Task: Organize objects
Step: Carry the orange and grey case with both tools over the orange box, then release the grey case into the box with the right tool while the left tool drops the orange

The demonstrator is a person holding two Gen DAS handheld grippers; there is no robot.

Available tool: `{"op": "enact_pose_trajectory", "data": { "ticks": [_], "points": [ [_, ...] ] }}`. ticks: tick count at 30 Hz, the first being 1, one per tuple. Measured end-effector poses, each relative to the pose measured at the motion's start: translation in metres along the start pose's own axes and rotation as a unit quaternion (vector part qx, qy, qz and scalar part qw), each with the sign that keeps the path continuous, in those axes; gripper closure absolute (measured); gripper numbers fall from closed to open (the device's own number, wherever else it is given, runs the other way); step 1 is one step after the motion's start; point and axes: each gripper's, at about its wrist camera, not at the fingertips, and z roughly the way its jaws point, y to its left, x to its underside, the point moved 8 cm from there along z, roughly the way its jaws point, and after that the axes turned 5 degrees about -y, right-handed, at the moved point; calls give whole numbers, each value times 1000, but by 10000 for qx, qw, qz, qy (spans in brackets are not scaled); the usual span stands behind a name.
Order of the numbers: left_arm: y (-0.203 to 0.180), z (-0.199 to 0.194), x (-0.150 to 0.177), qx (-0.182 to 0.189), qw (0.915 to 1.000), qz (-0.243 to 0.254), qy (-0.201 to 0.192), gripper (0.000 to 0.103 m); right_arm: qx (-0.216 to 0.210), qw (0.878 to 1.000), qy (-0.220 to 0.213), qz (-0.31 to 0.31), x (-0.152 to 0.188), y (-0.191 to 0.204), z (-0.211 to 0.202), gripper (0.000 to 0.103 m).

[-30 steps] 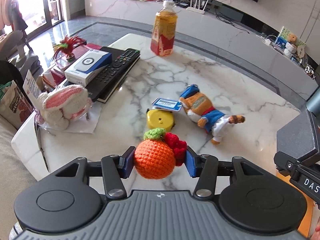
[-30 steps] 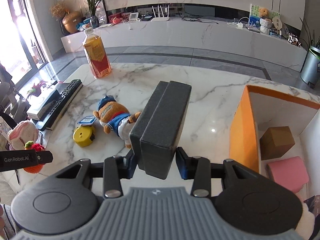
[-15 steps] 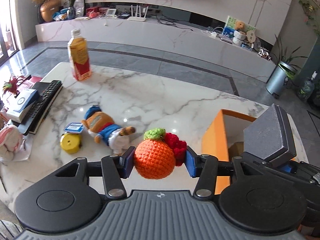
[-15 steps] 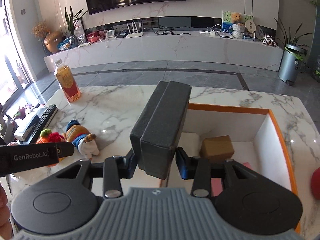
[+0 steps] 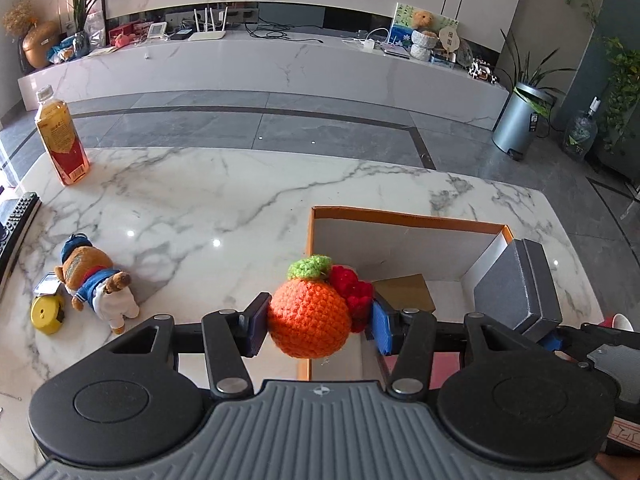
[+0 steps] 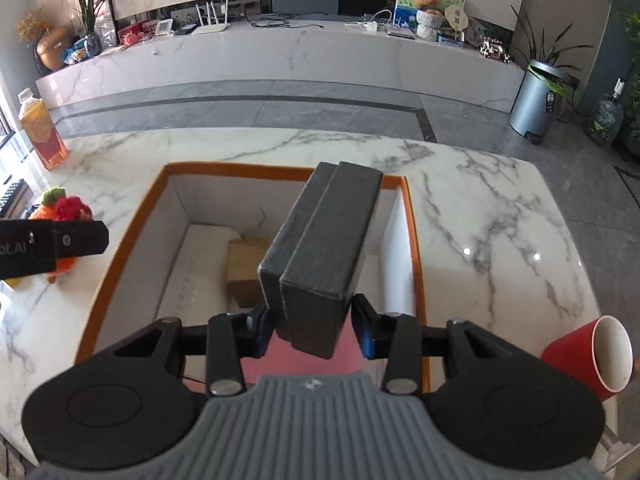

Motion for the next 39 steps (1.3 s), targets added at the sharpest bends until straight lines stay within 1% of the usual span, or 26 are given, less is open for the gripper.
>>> {"op": "enact_pose_trajectory", "data": {
  "ticks": [4,6,11,14,18,20,22,23,24,25,30,32,35,39],
  "points": [
    [-12,11,3,-35,9995,298,97,44,-157,9997,173,102,3,-7,30,60],
    [-18,14,4,53,9993,366,113,44,-254,9996,81,-24,1,-3,37,60],
    [-25,20,3,71,9989,441,137,44,-64,9984,123,-543,-10,3,54,60],
    [-26,23,5,86,9987,474,162,44,-63,9961,200,-853,-11,6,58,60],
    [-23,28,8,90,9988,425,233,43,-13,9948,195,-996,-10,6,58,60],
    [-20,29,8,142,9990,339,250,43,95,9959,94,-898,-12,5,60,60],
    [-18,28,8,183,9990,280,281,43,7,9965,122,-830,-13,6,60,55],
    [-19,28,7,176,9990,290,292,43,-7,9965,100,-824,-15,8,59,42],
    [-19,28,8,171,9989,321,297,43,49,9966,92,-819,-15,8,59,28],
    [-21,28,8,149,9988,349,306,43,73,9965,97,-826,-15,9,58,25],
    [-25,28,11,74,9982,526,293,43,28,9970,126,-768,-13,9,51,26],
    [-23,27,11,123,9984,488,263,43,28,9970,64,-765,-12,8,43,26],
    [-21,25,12,172,9985,433,274,43,-124,9974,-19,-713,-10,7,30,25],
    [-25,18,14,247,9977,591,232,43,-46,9982,-85,-587,-10,3,20,23]
  ]
}}
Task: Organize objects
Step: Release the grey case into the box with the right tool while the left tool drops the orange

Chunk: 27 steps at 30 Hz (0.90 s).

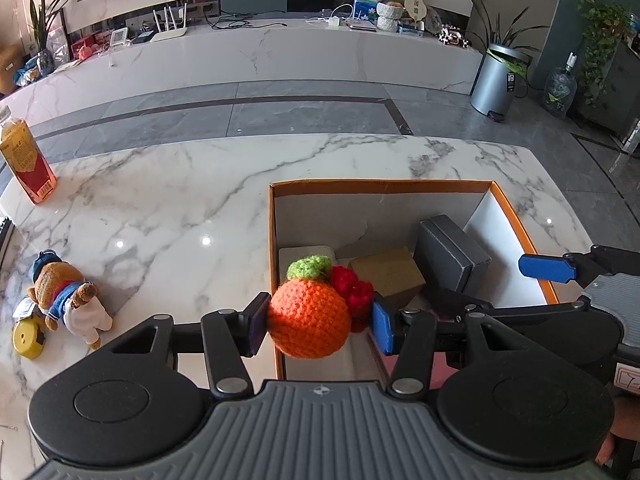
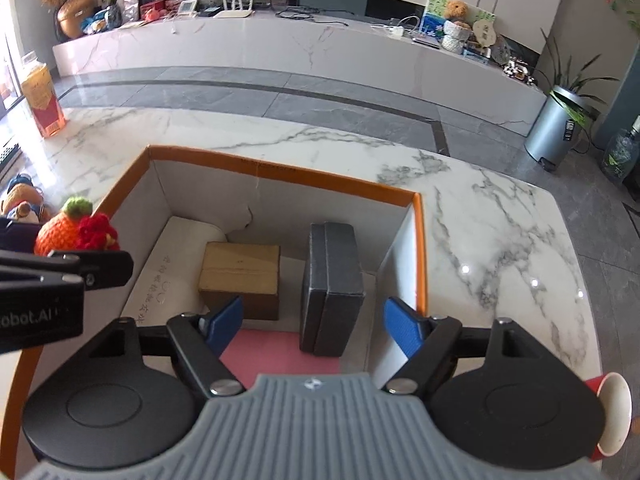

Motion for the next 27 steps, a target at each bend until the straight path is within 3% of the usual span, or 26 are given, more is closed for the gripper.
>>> {"op": "enact_pose_trajectory", "data": {
  "ticks": [12,18,27],
  "points": [
    [-27,-20,13,443,9986,292,25,43,-204,9996,25,-212,21,22,-34,23],
    [-33,-13,30,402,9981,365,307,43,-90,9989,30,-465,39,22,-51,20],
    [-34,-3,38,348,9979,217,510,42,-272,9985,152,-446,51,20,-53,20]
  ]
}}
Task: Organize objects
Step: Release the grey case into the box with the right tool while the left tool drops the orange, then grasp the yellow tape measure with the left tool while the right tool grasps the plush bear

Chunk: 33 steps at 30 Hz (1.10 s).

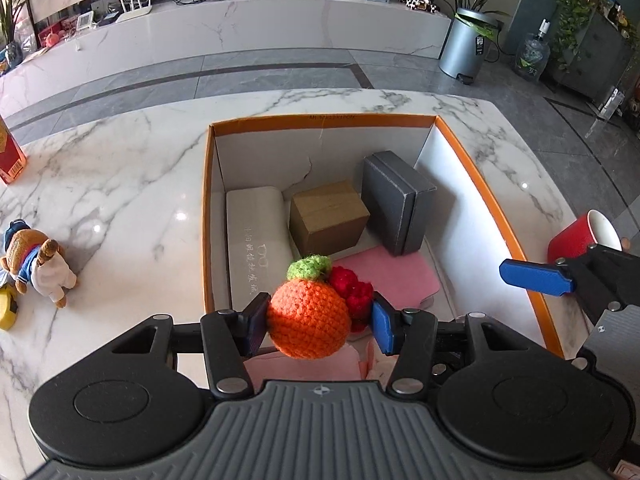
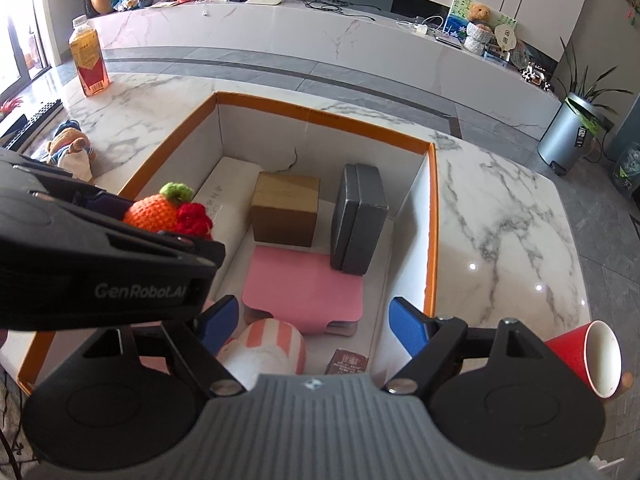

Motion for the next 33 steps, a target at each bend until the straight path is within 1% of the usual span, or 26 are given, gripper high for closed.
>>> {"op": "enact_pose_trajectory", "data": {
  "ticks": [2,3,4,5,6,8,10,13,16,18,20,22,24,27,29,31,33],
  "points": [
    [-3,5,3,38,9999,91,96,39,-32,10000,6,10,0,-1,1,20],
    [-4,6,4,21,9999,116,115,31,-41,10000,32,9,1,-1,2,20],
    [-5,8,4,-53,9998,167,116,26,-37,10000,65,-20,2,-1,3,20],
    [-5,8,4,-133,9996,236,64,16,-31,10000,81,-48,3,-1,3,20],
    [-7,7,3,-180,9992,344,-62,13,-30,9999,92,-50,4,-1,4,20],
    [-13,1,1,-135,9976,567,-370,11,-36,9999,134,-13,6,-3,4,20],
    [-16,-5,-1,-105,9963,668,-534,9,-20,9999,150,-46,6,-3,3,20],
    [-15,-9,-4,-20,9971,550,-534,9,-41,9999,114,-51,4,-2,-1,20],
    [-1,-17,-10,-171,9978,369,-523,9,-252,9996,-52,95,-6,2,-11,20],
    [16,-27,-16,-289,9975,265,-592,9,-535,9981,-234,217,-17,8,-21,19],
    [38,-39,-21,-403,9966,56,-717,9,-750,9960,-408,262,-31,17,-30,17],
    [65,-51,-25,-572,9951,-196,-784,9,-852,9947,-557,170,-45,32,-35,16],
    [92,-62,-27,-850,9925,-373,-797,9,-887,9935,-713,-14,-59,51,-37,16],
    [137,-74,-21,-1204,9880,-604,-754,9,-1187,9894,-817,-197,-79,88,-33,16],
    [168,-79,-14,-1373,9847,-820,-699,9,-1391,9859,-885,-299,-92,118,-28,16],
    [200,-82,-5,-1515,9811,-1036,-613,9,-1446,9823,-1005,-642,-101,151,-21,16],
    [226,-85,3,-1644,9793,-1052,-538,9,-1472,9773,-1077,-1075,-107,183,-15,17]
  ]
}}
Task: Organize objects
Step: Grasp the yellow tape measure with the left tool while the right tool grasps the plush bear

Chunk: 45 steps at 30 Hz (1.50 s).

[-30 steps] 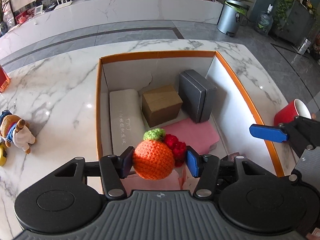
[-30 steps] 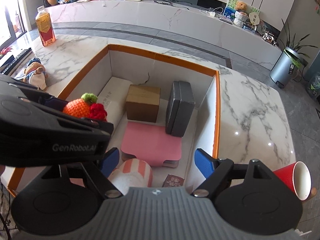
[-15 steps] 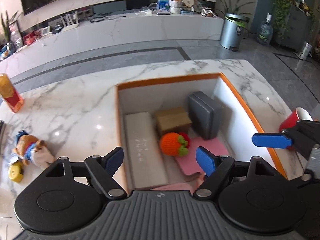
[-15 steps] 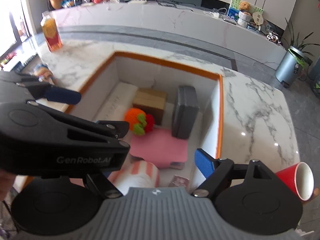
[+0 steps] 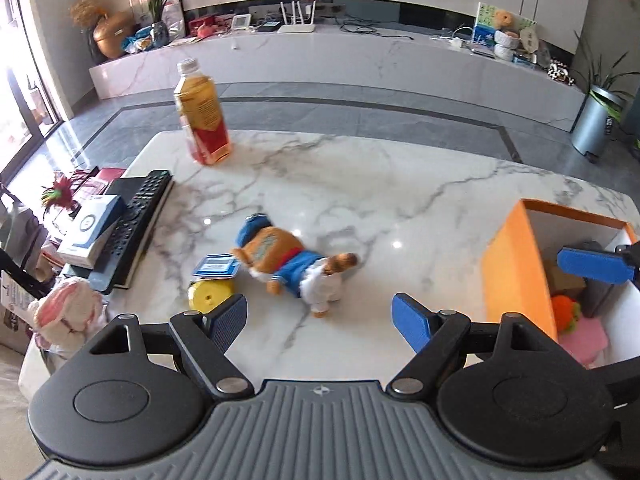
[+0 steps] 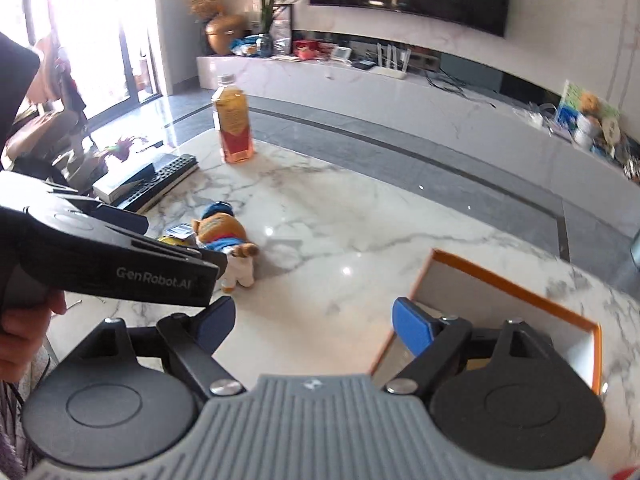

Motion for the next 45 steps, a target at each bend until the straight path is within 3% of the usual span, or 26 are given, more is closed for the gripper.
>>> {"op": "enact_pose_trajectory", "data": {
  "ticks": [4,7,12,17,20,24,29,34,37,40,45],
  "points": [
    [51,18,9,-241,9995,-162,127,9,-317,9994,124,-26,-16,35,40,17],
    [80,38,17,-362,9983,-340,290,9,-274,9991,314,35,-20,50,74,18],
    [97,70,29,-271,9983,-205,482,9,-254,9981,547,131,-17,67,121,19],
    [109,104,34,-314,9964,-385,685,9,-222,9959,804,345,-8,67,164,19],
    [111,117,39,-127,9955,-490,796,12,-175,9956,891,229,-5,68,182,21],
    [108,127,42,240,9943,-624,836,12,-68,9937,1106,-139,0,65,197,24],
    [109,143,45,128,9923,-722,1002,12,-257,9921,1209,-212,6,65,212,27],
    [108,144,43,588,9881,-1105,894,14,-412,9885,1174,-863,14,85,220,28],
    [110,145,41,572,9878,-1207,799,22,-535,9903,1022,-774,11,89,224,35],
    [113,144,40,446,9893,-1177,737,37,-560,9923,874,-675,8,89,228,50],
    [112,144,40,411,9906,-1117,666,38,-555,9942,812,-427,7,87,229,57]
  ]
}}
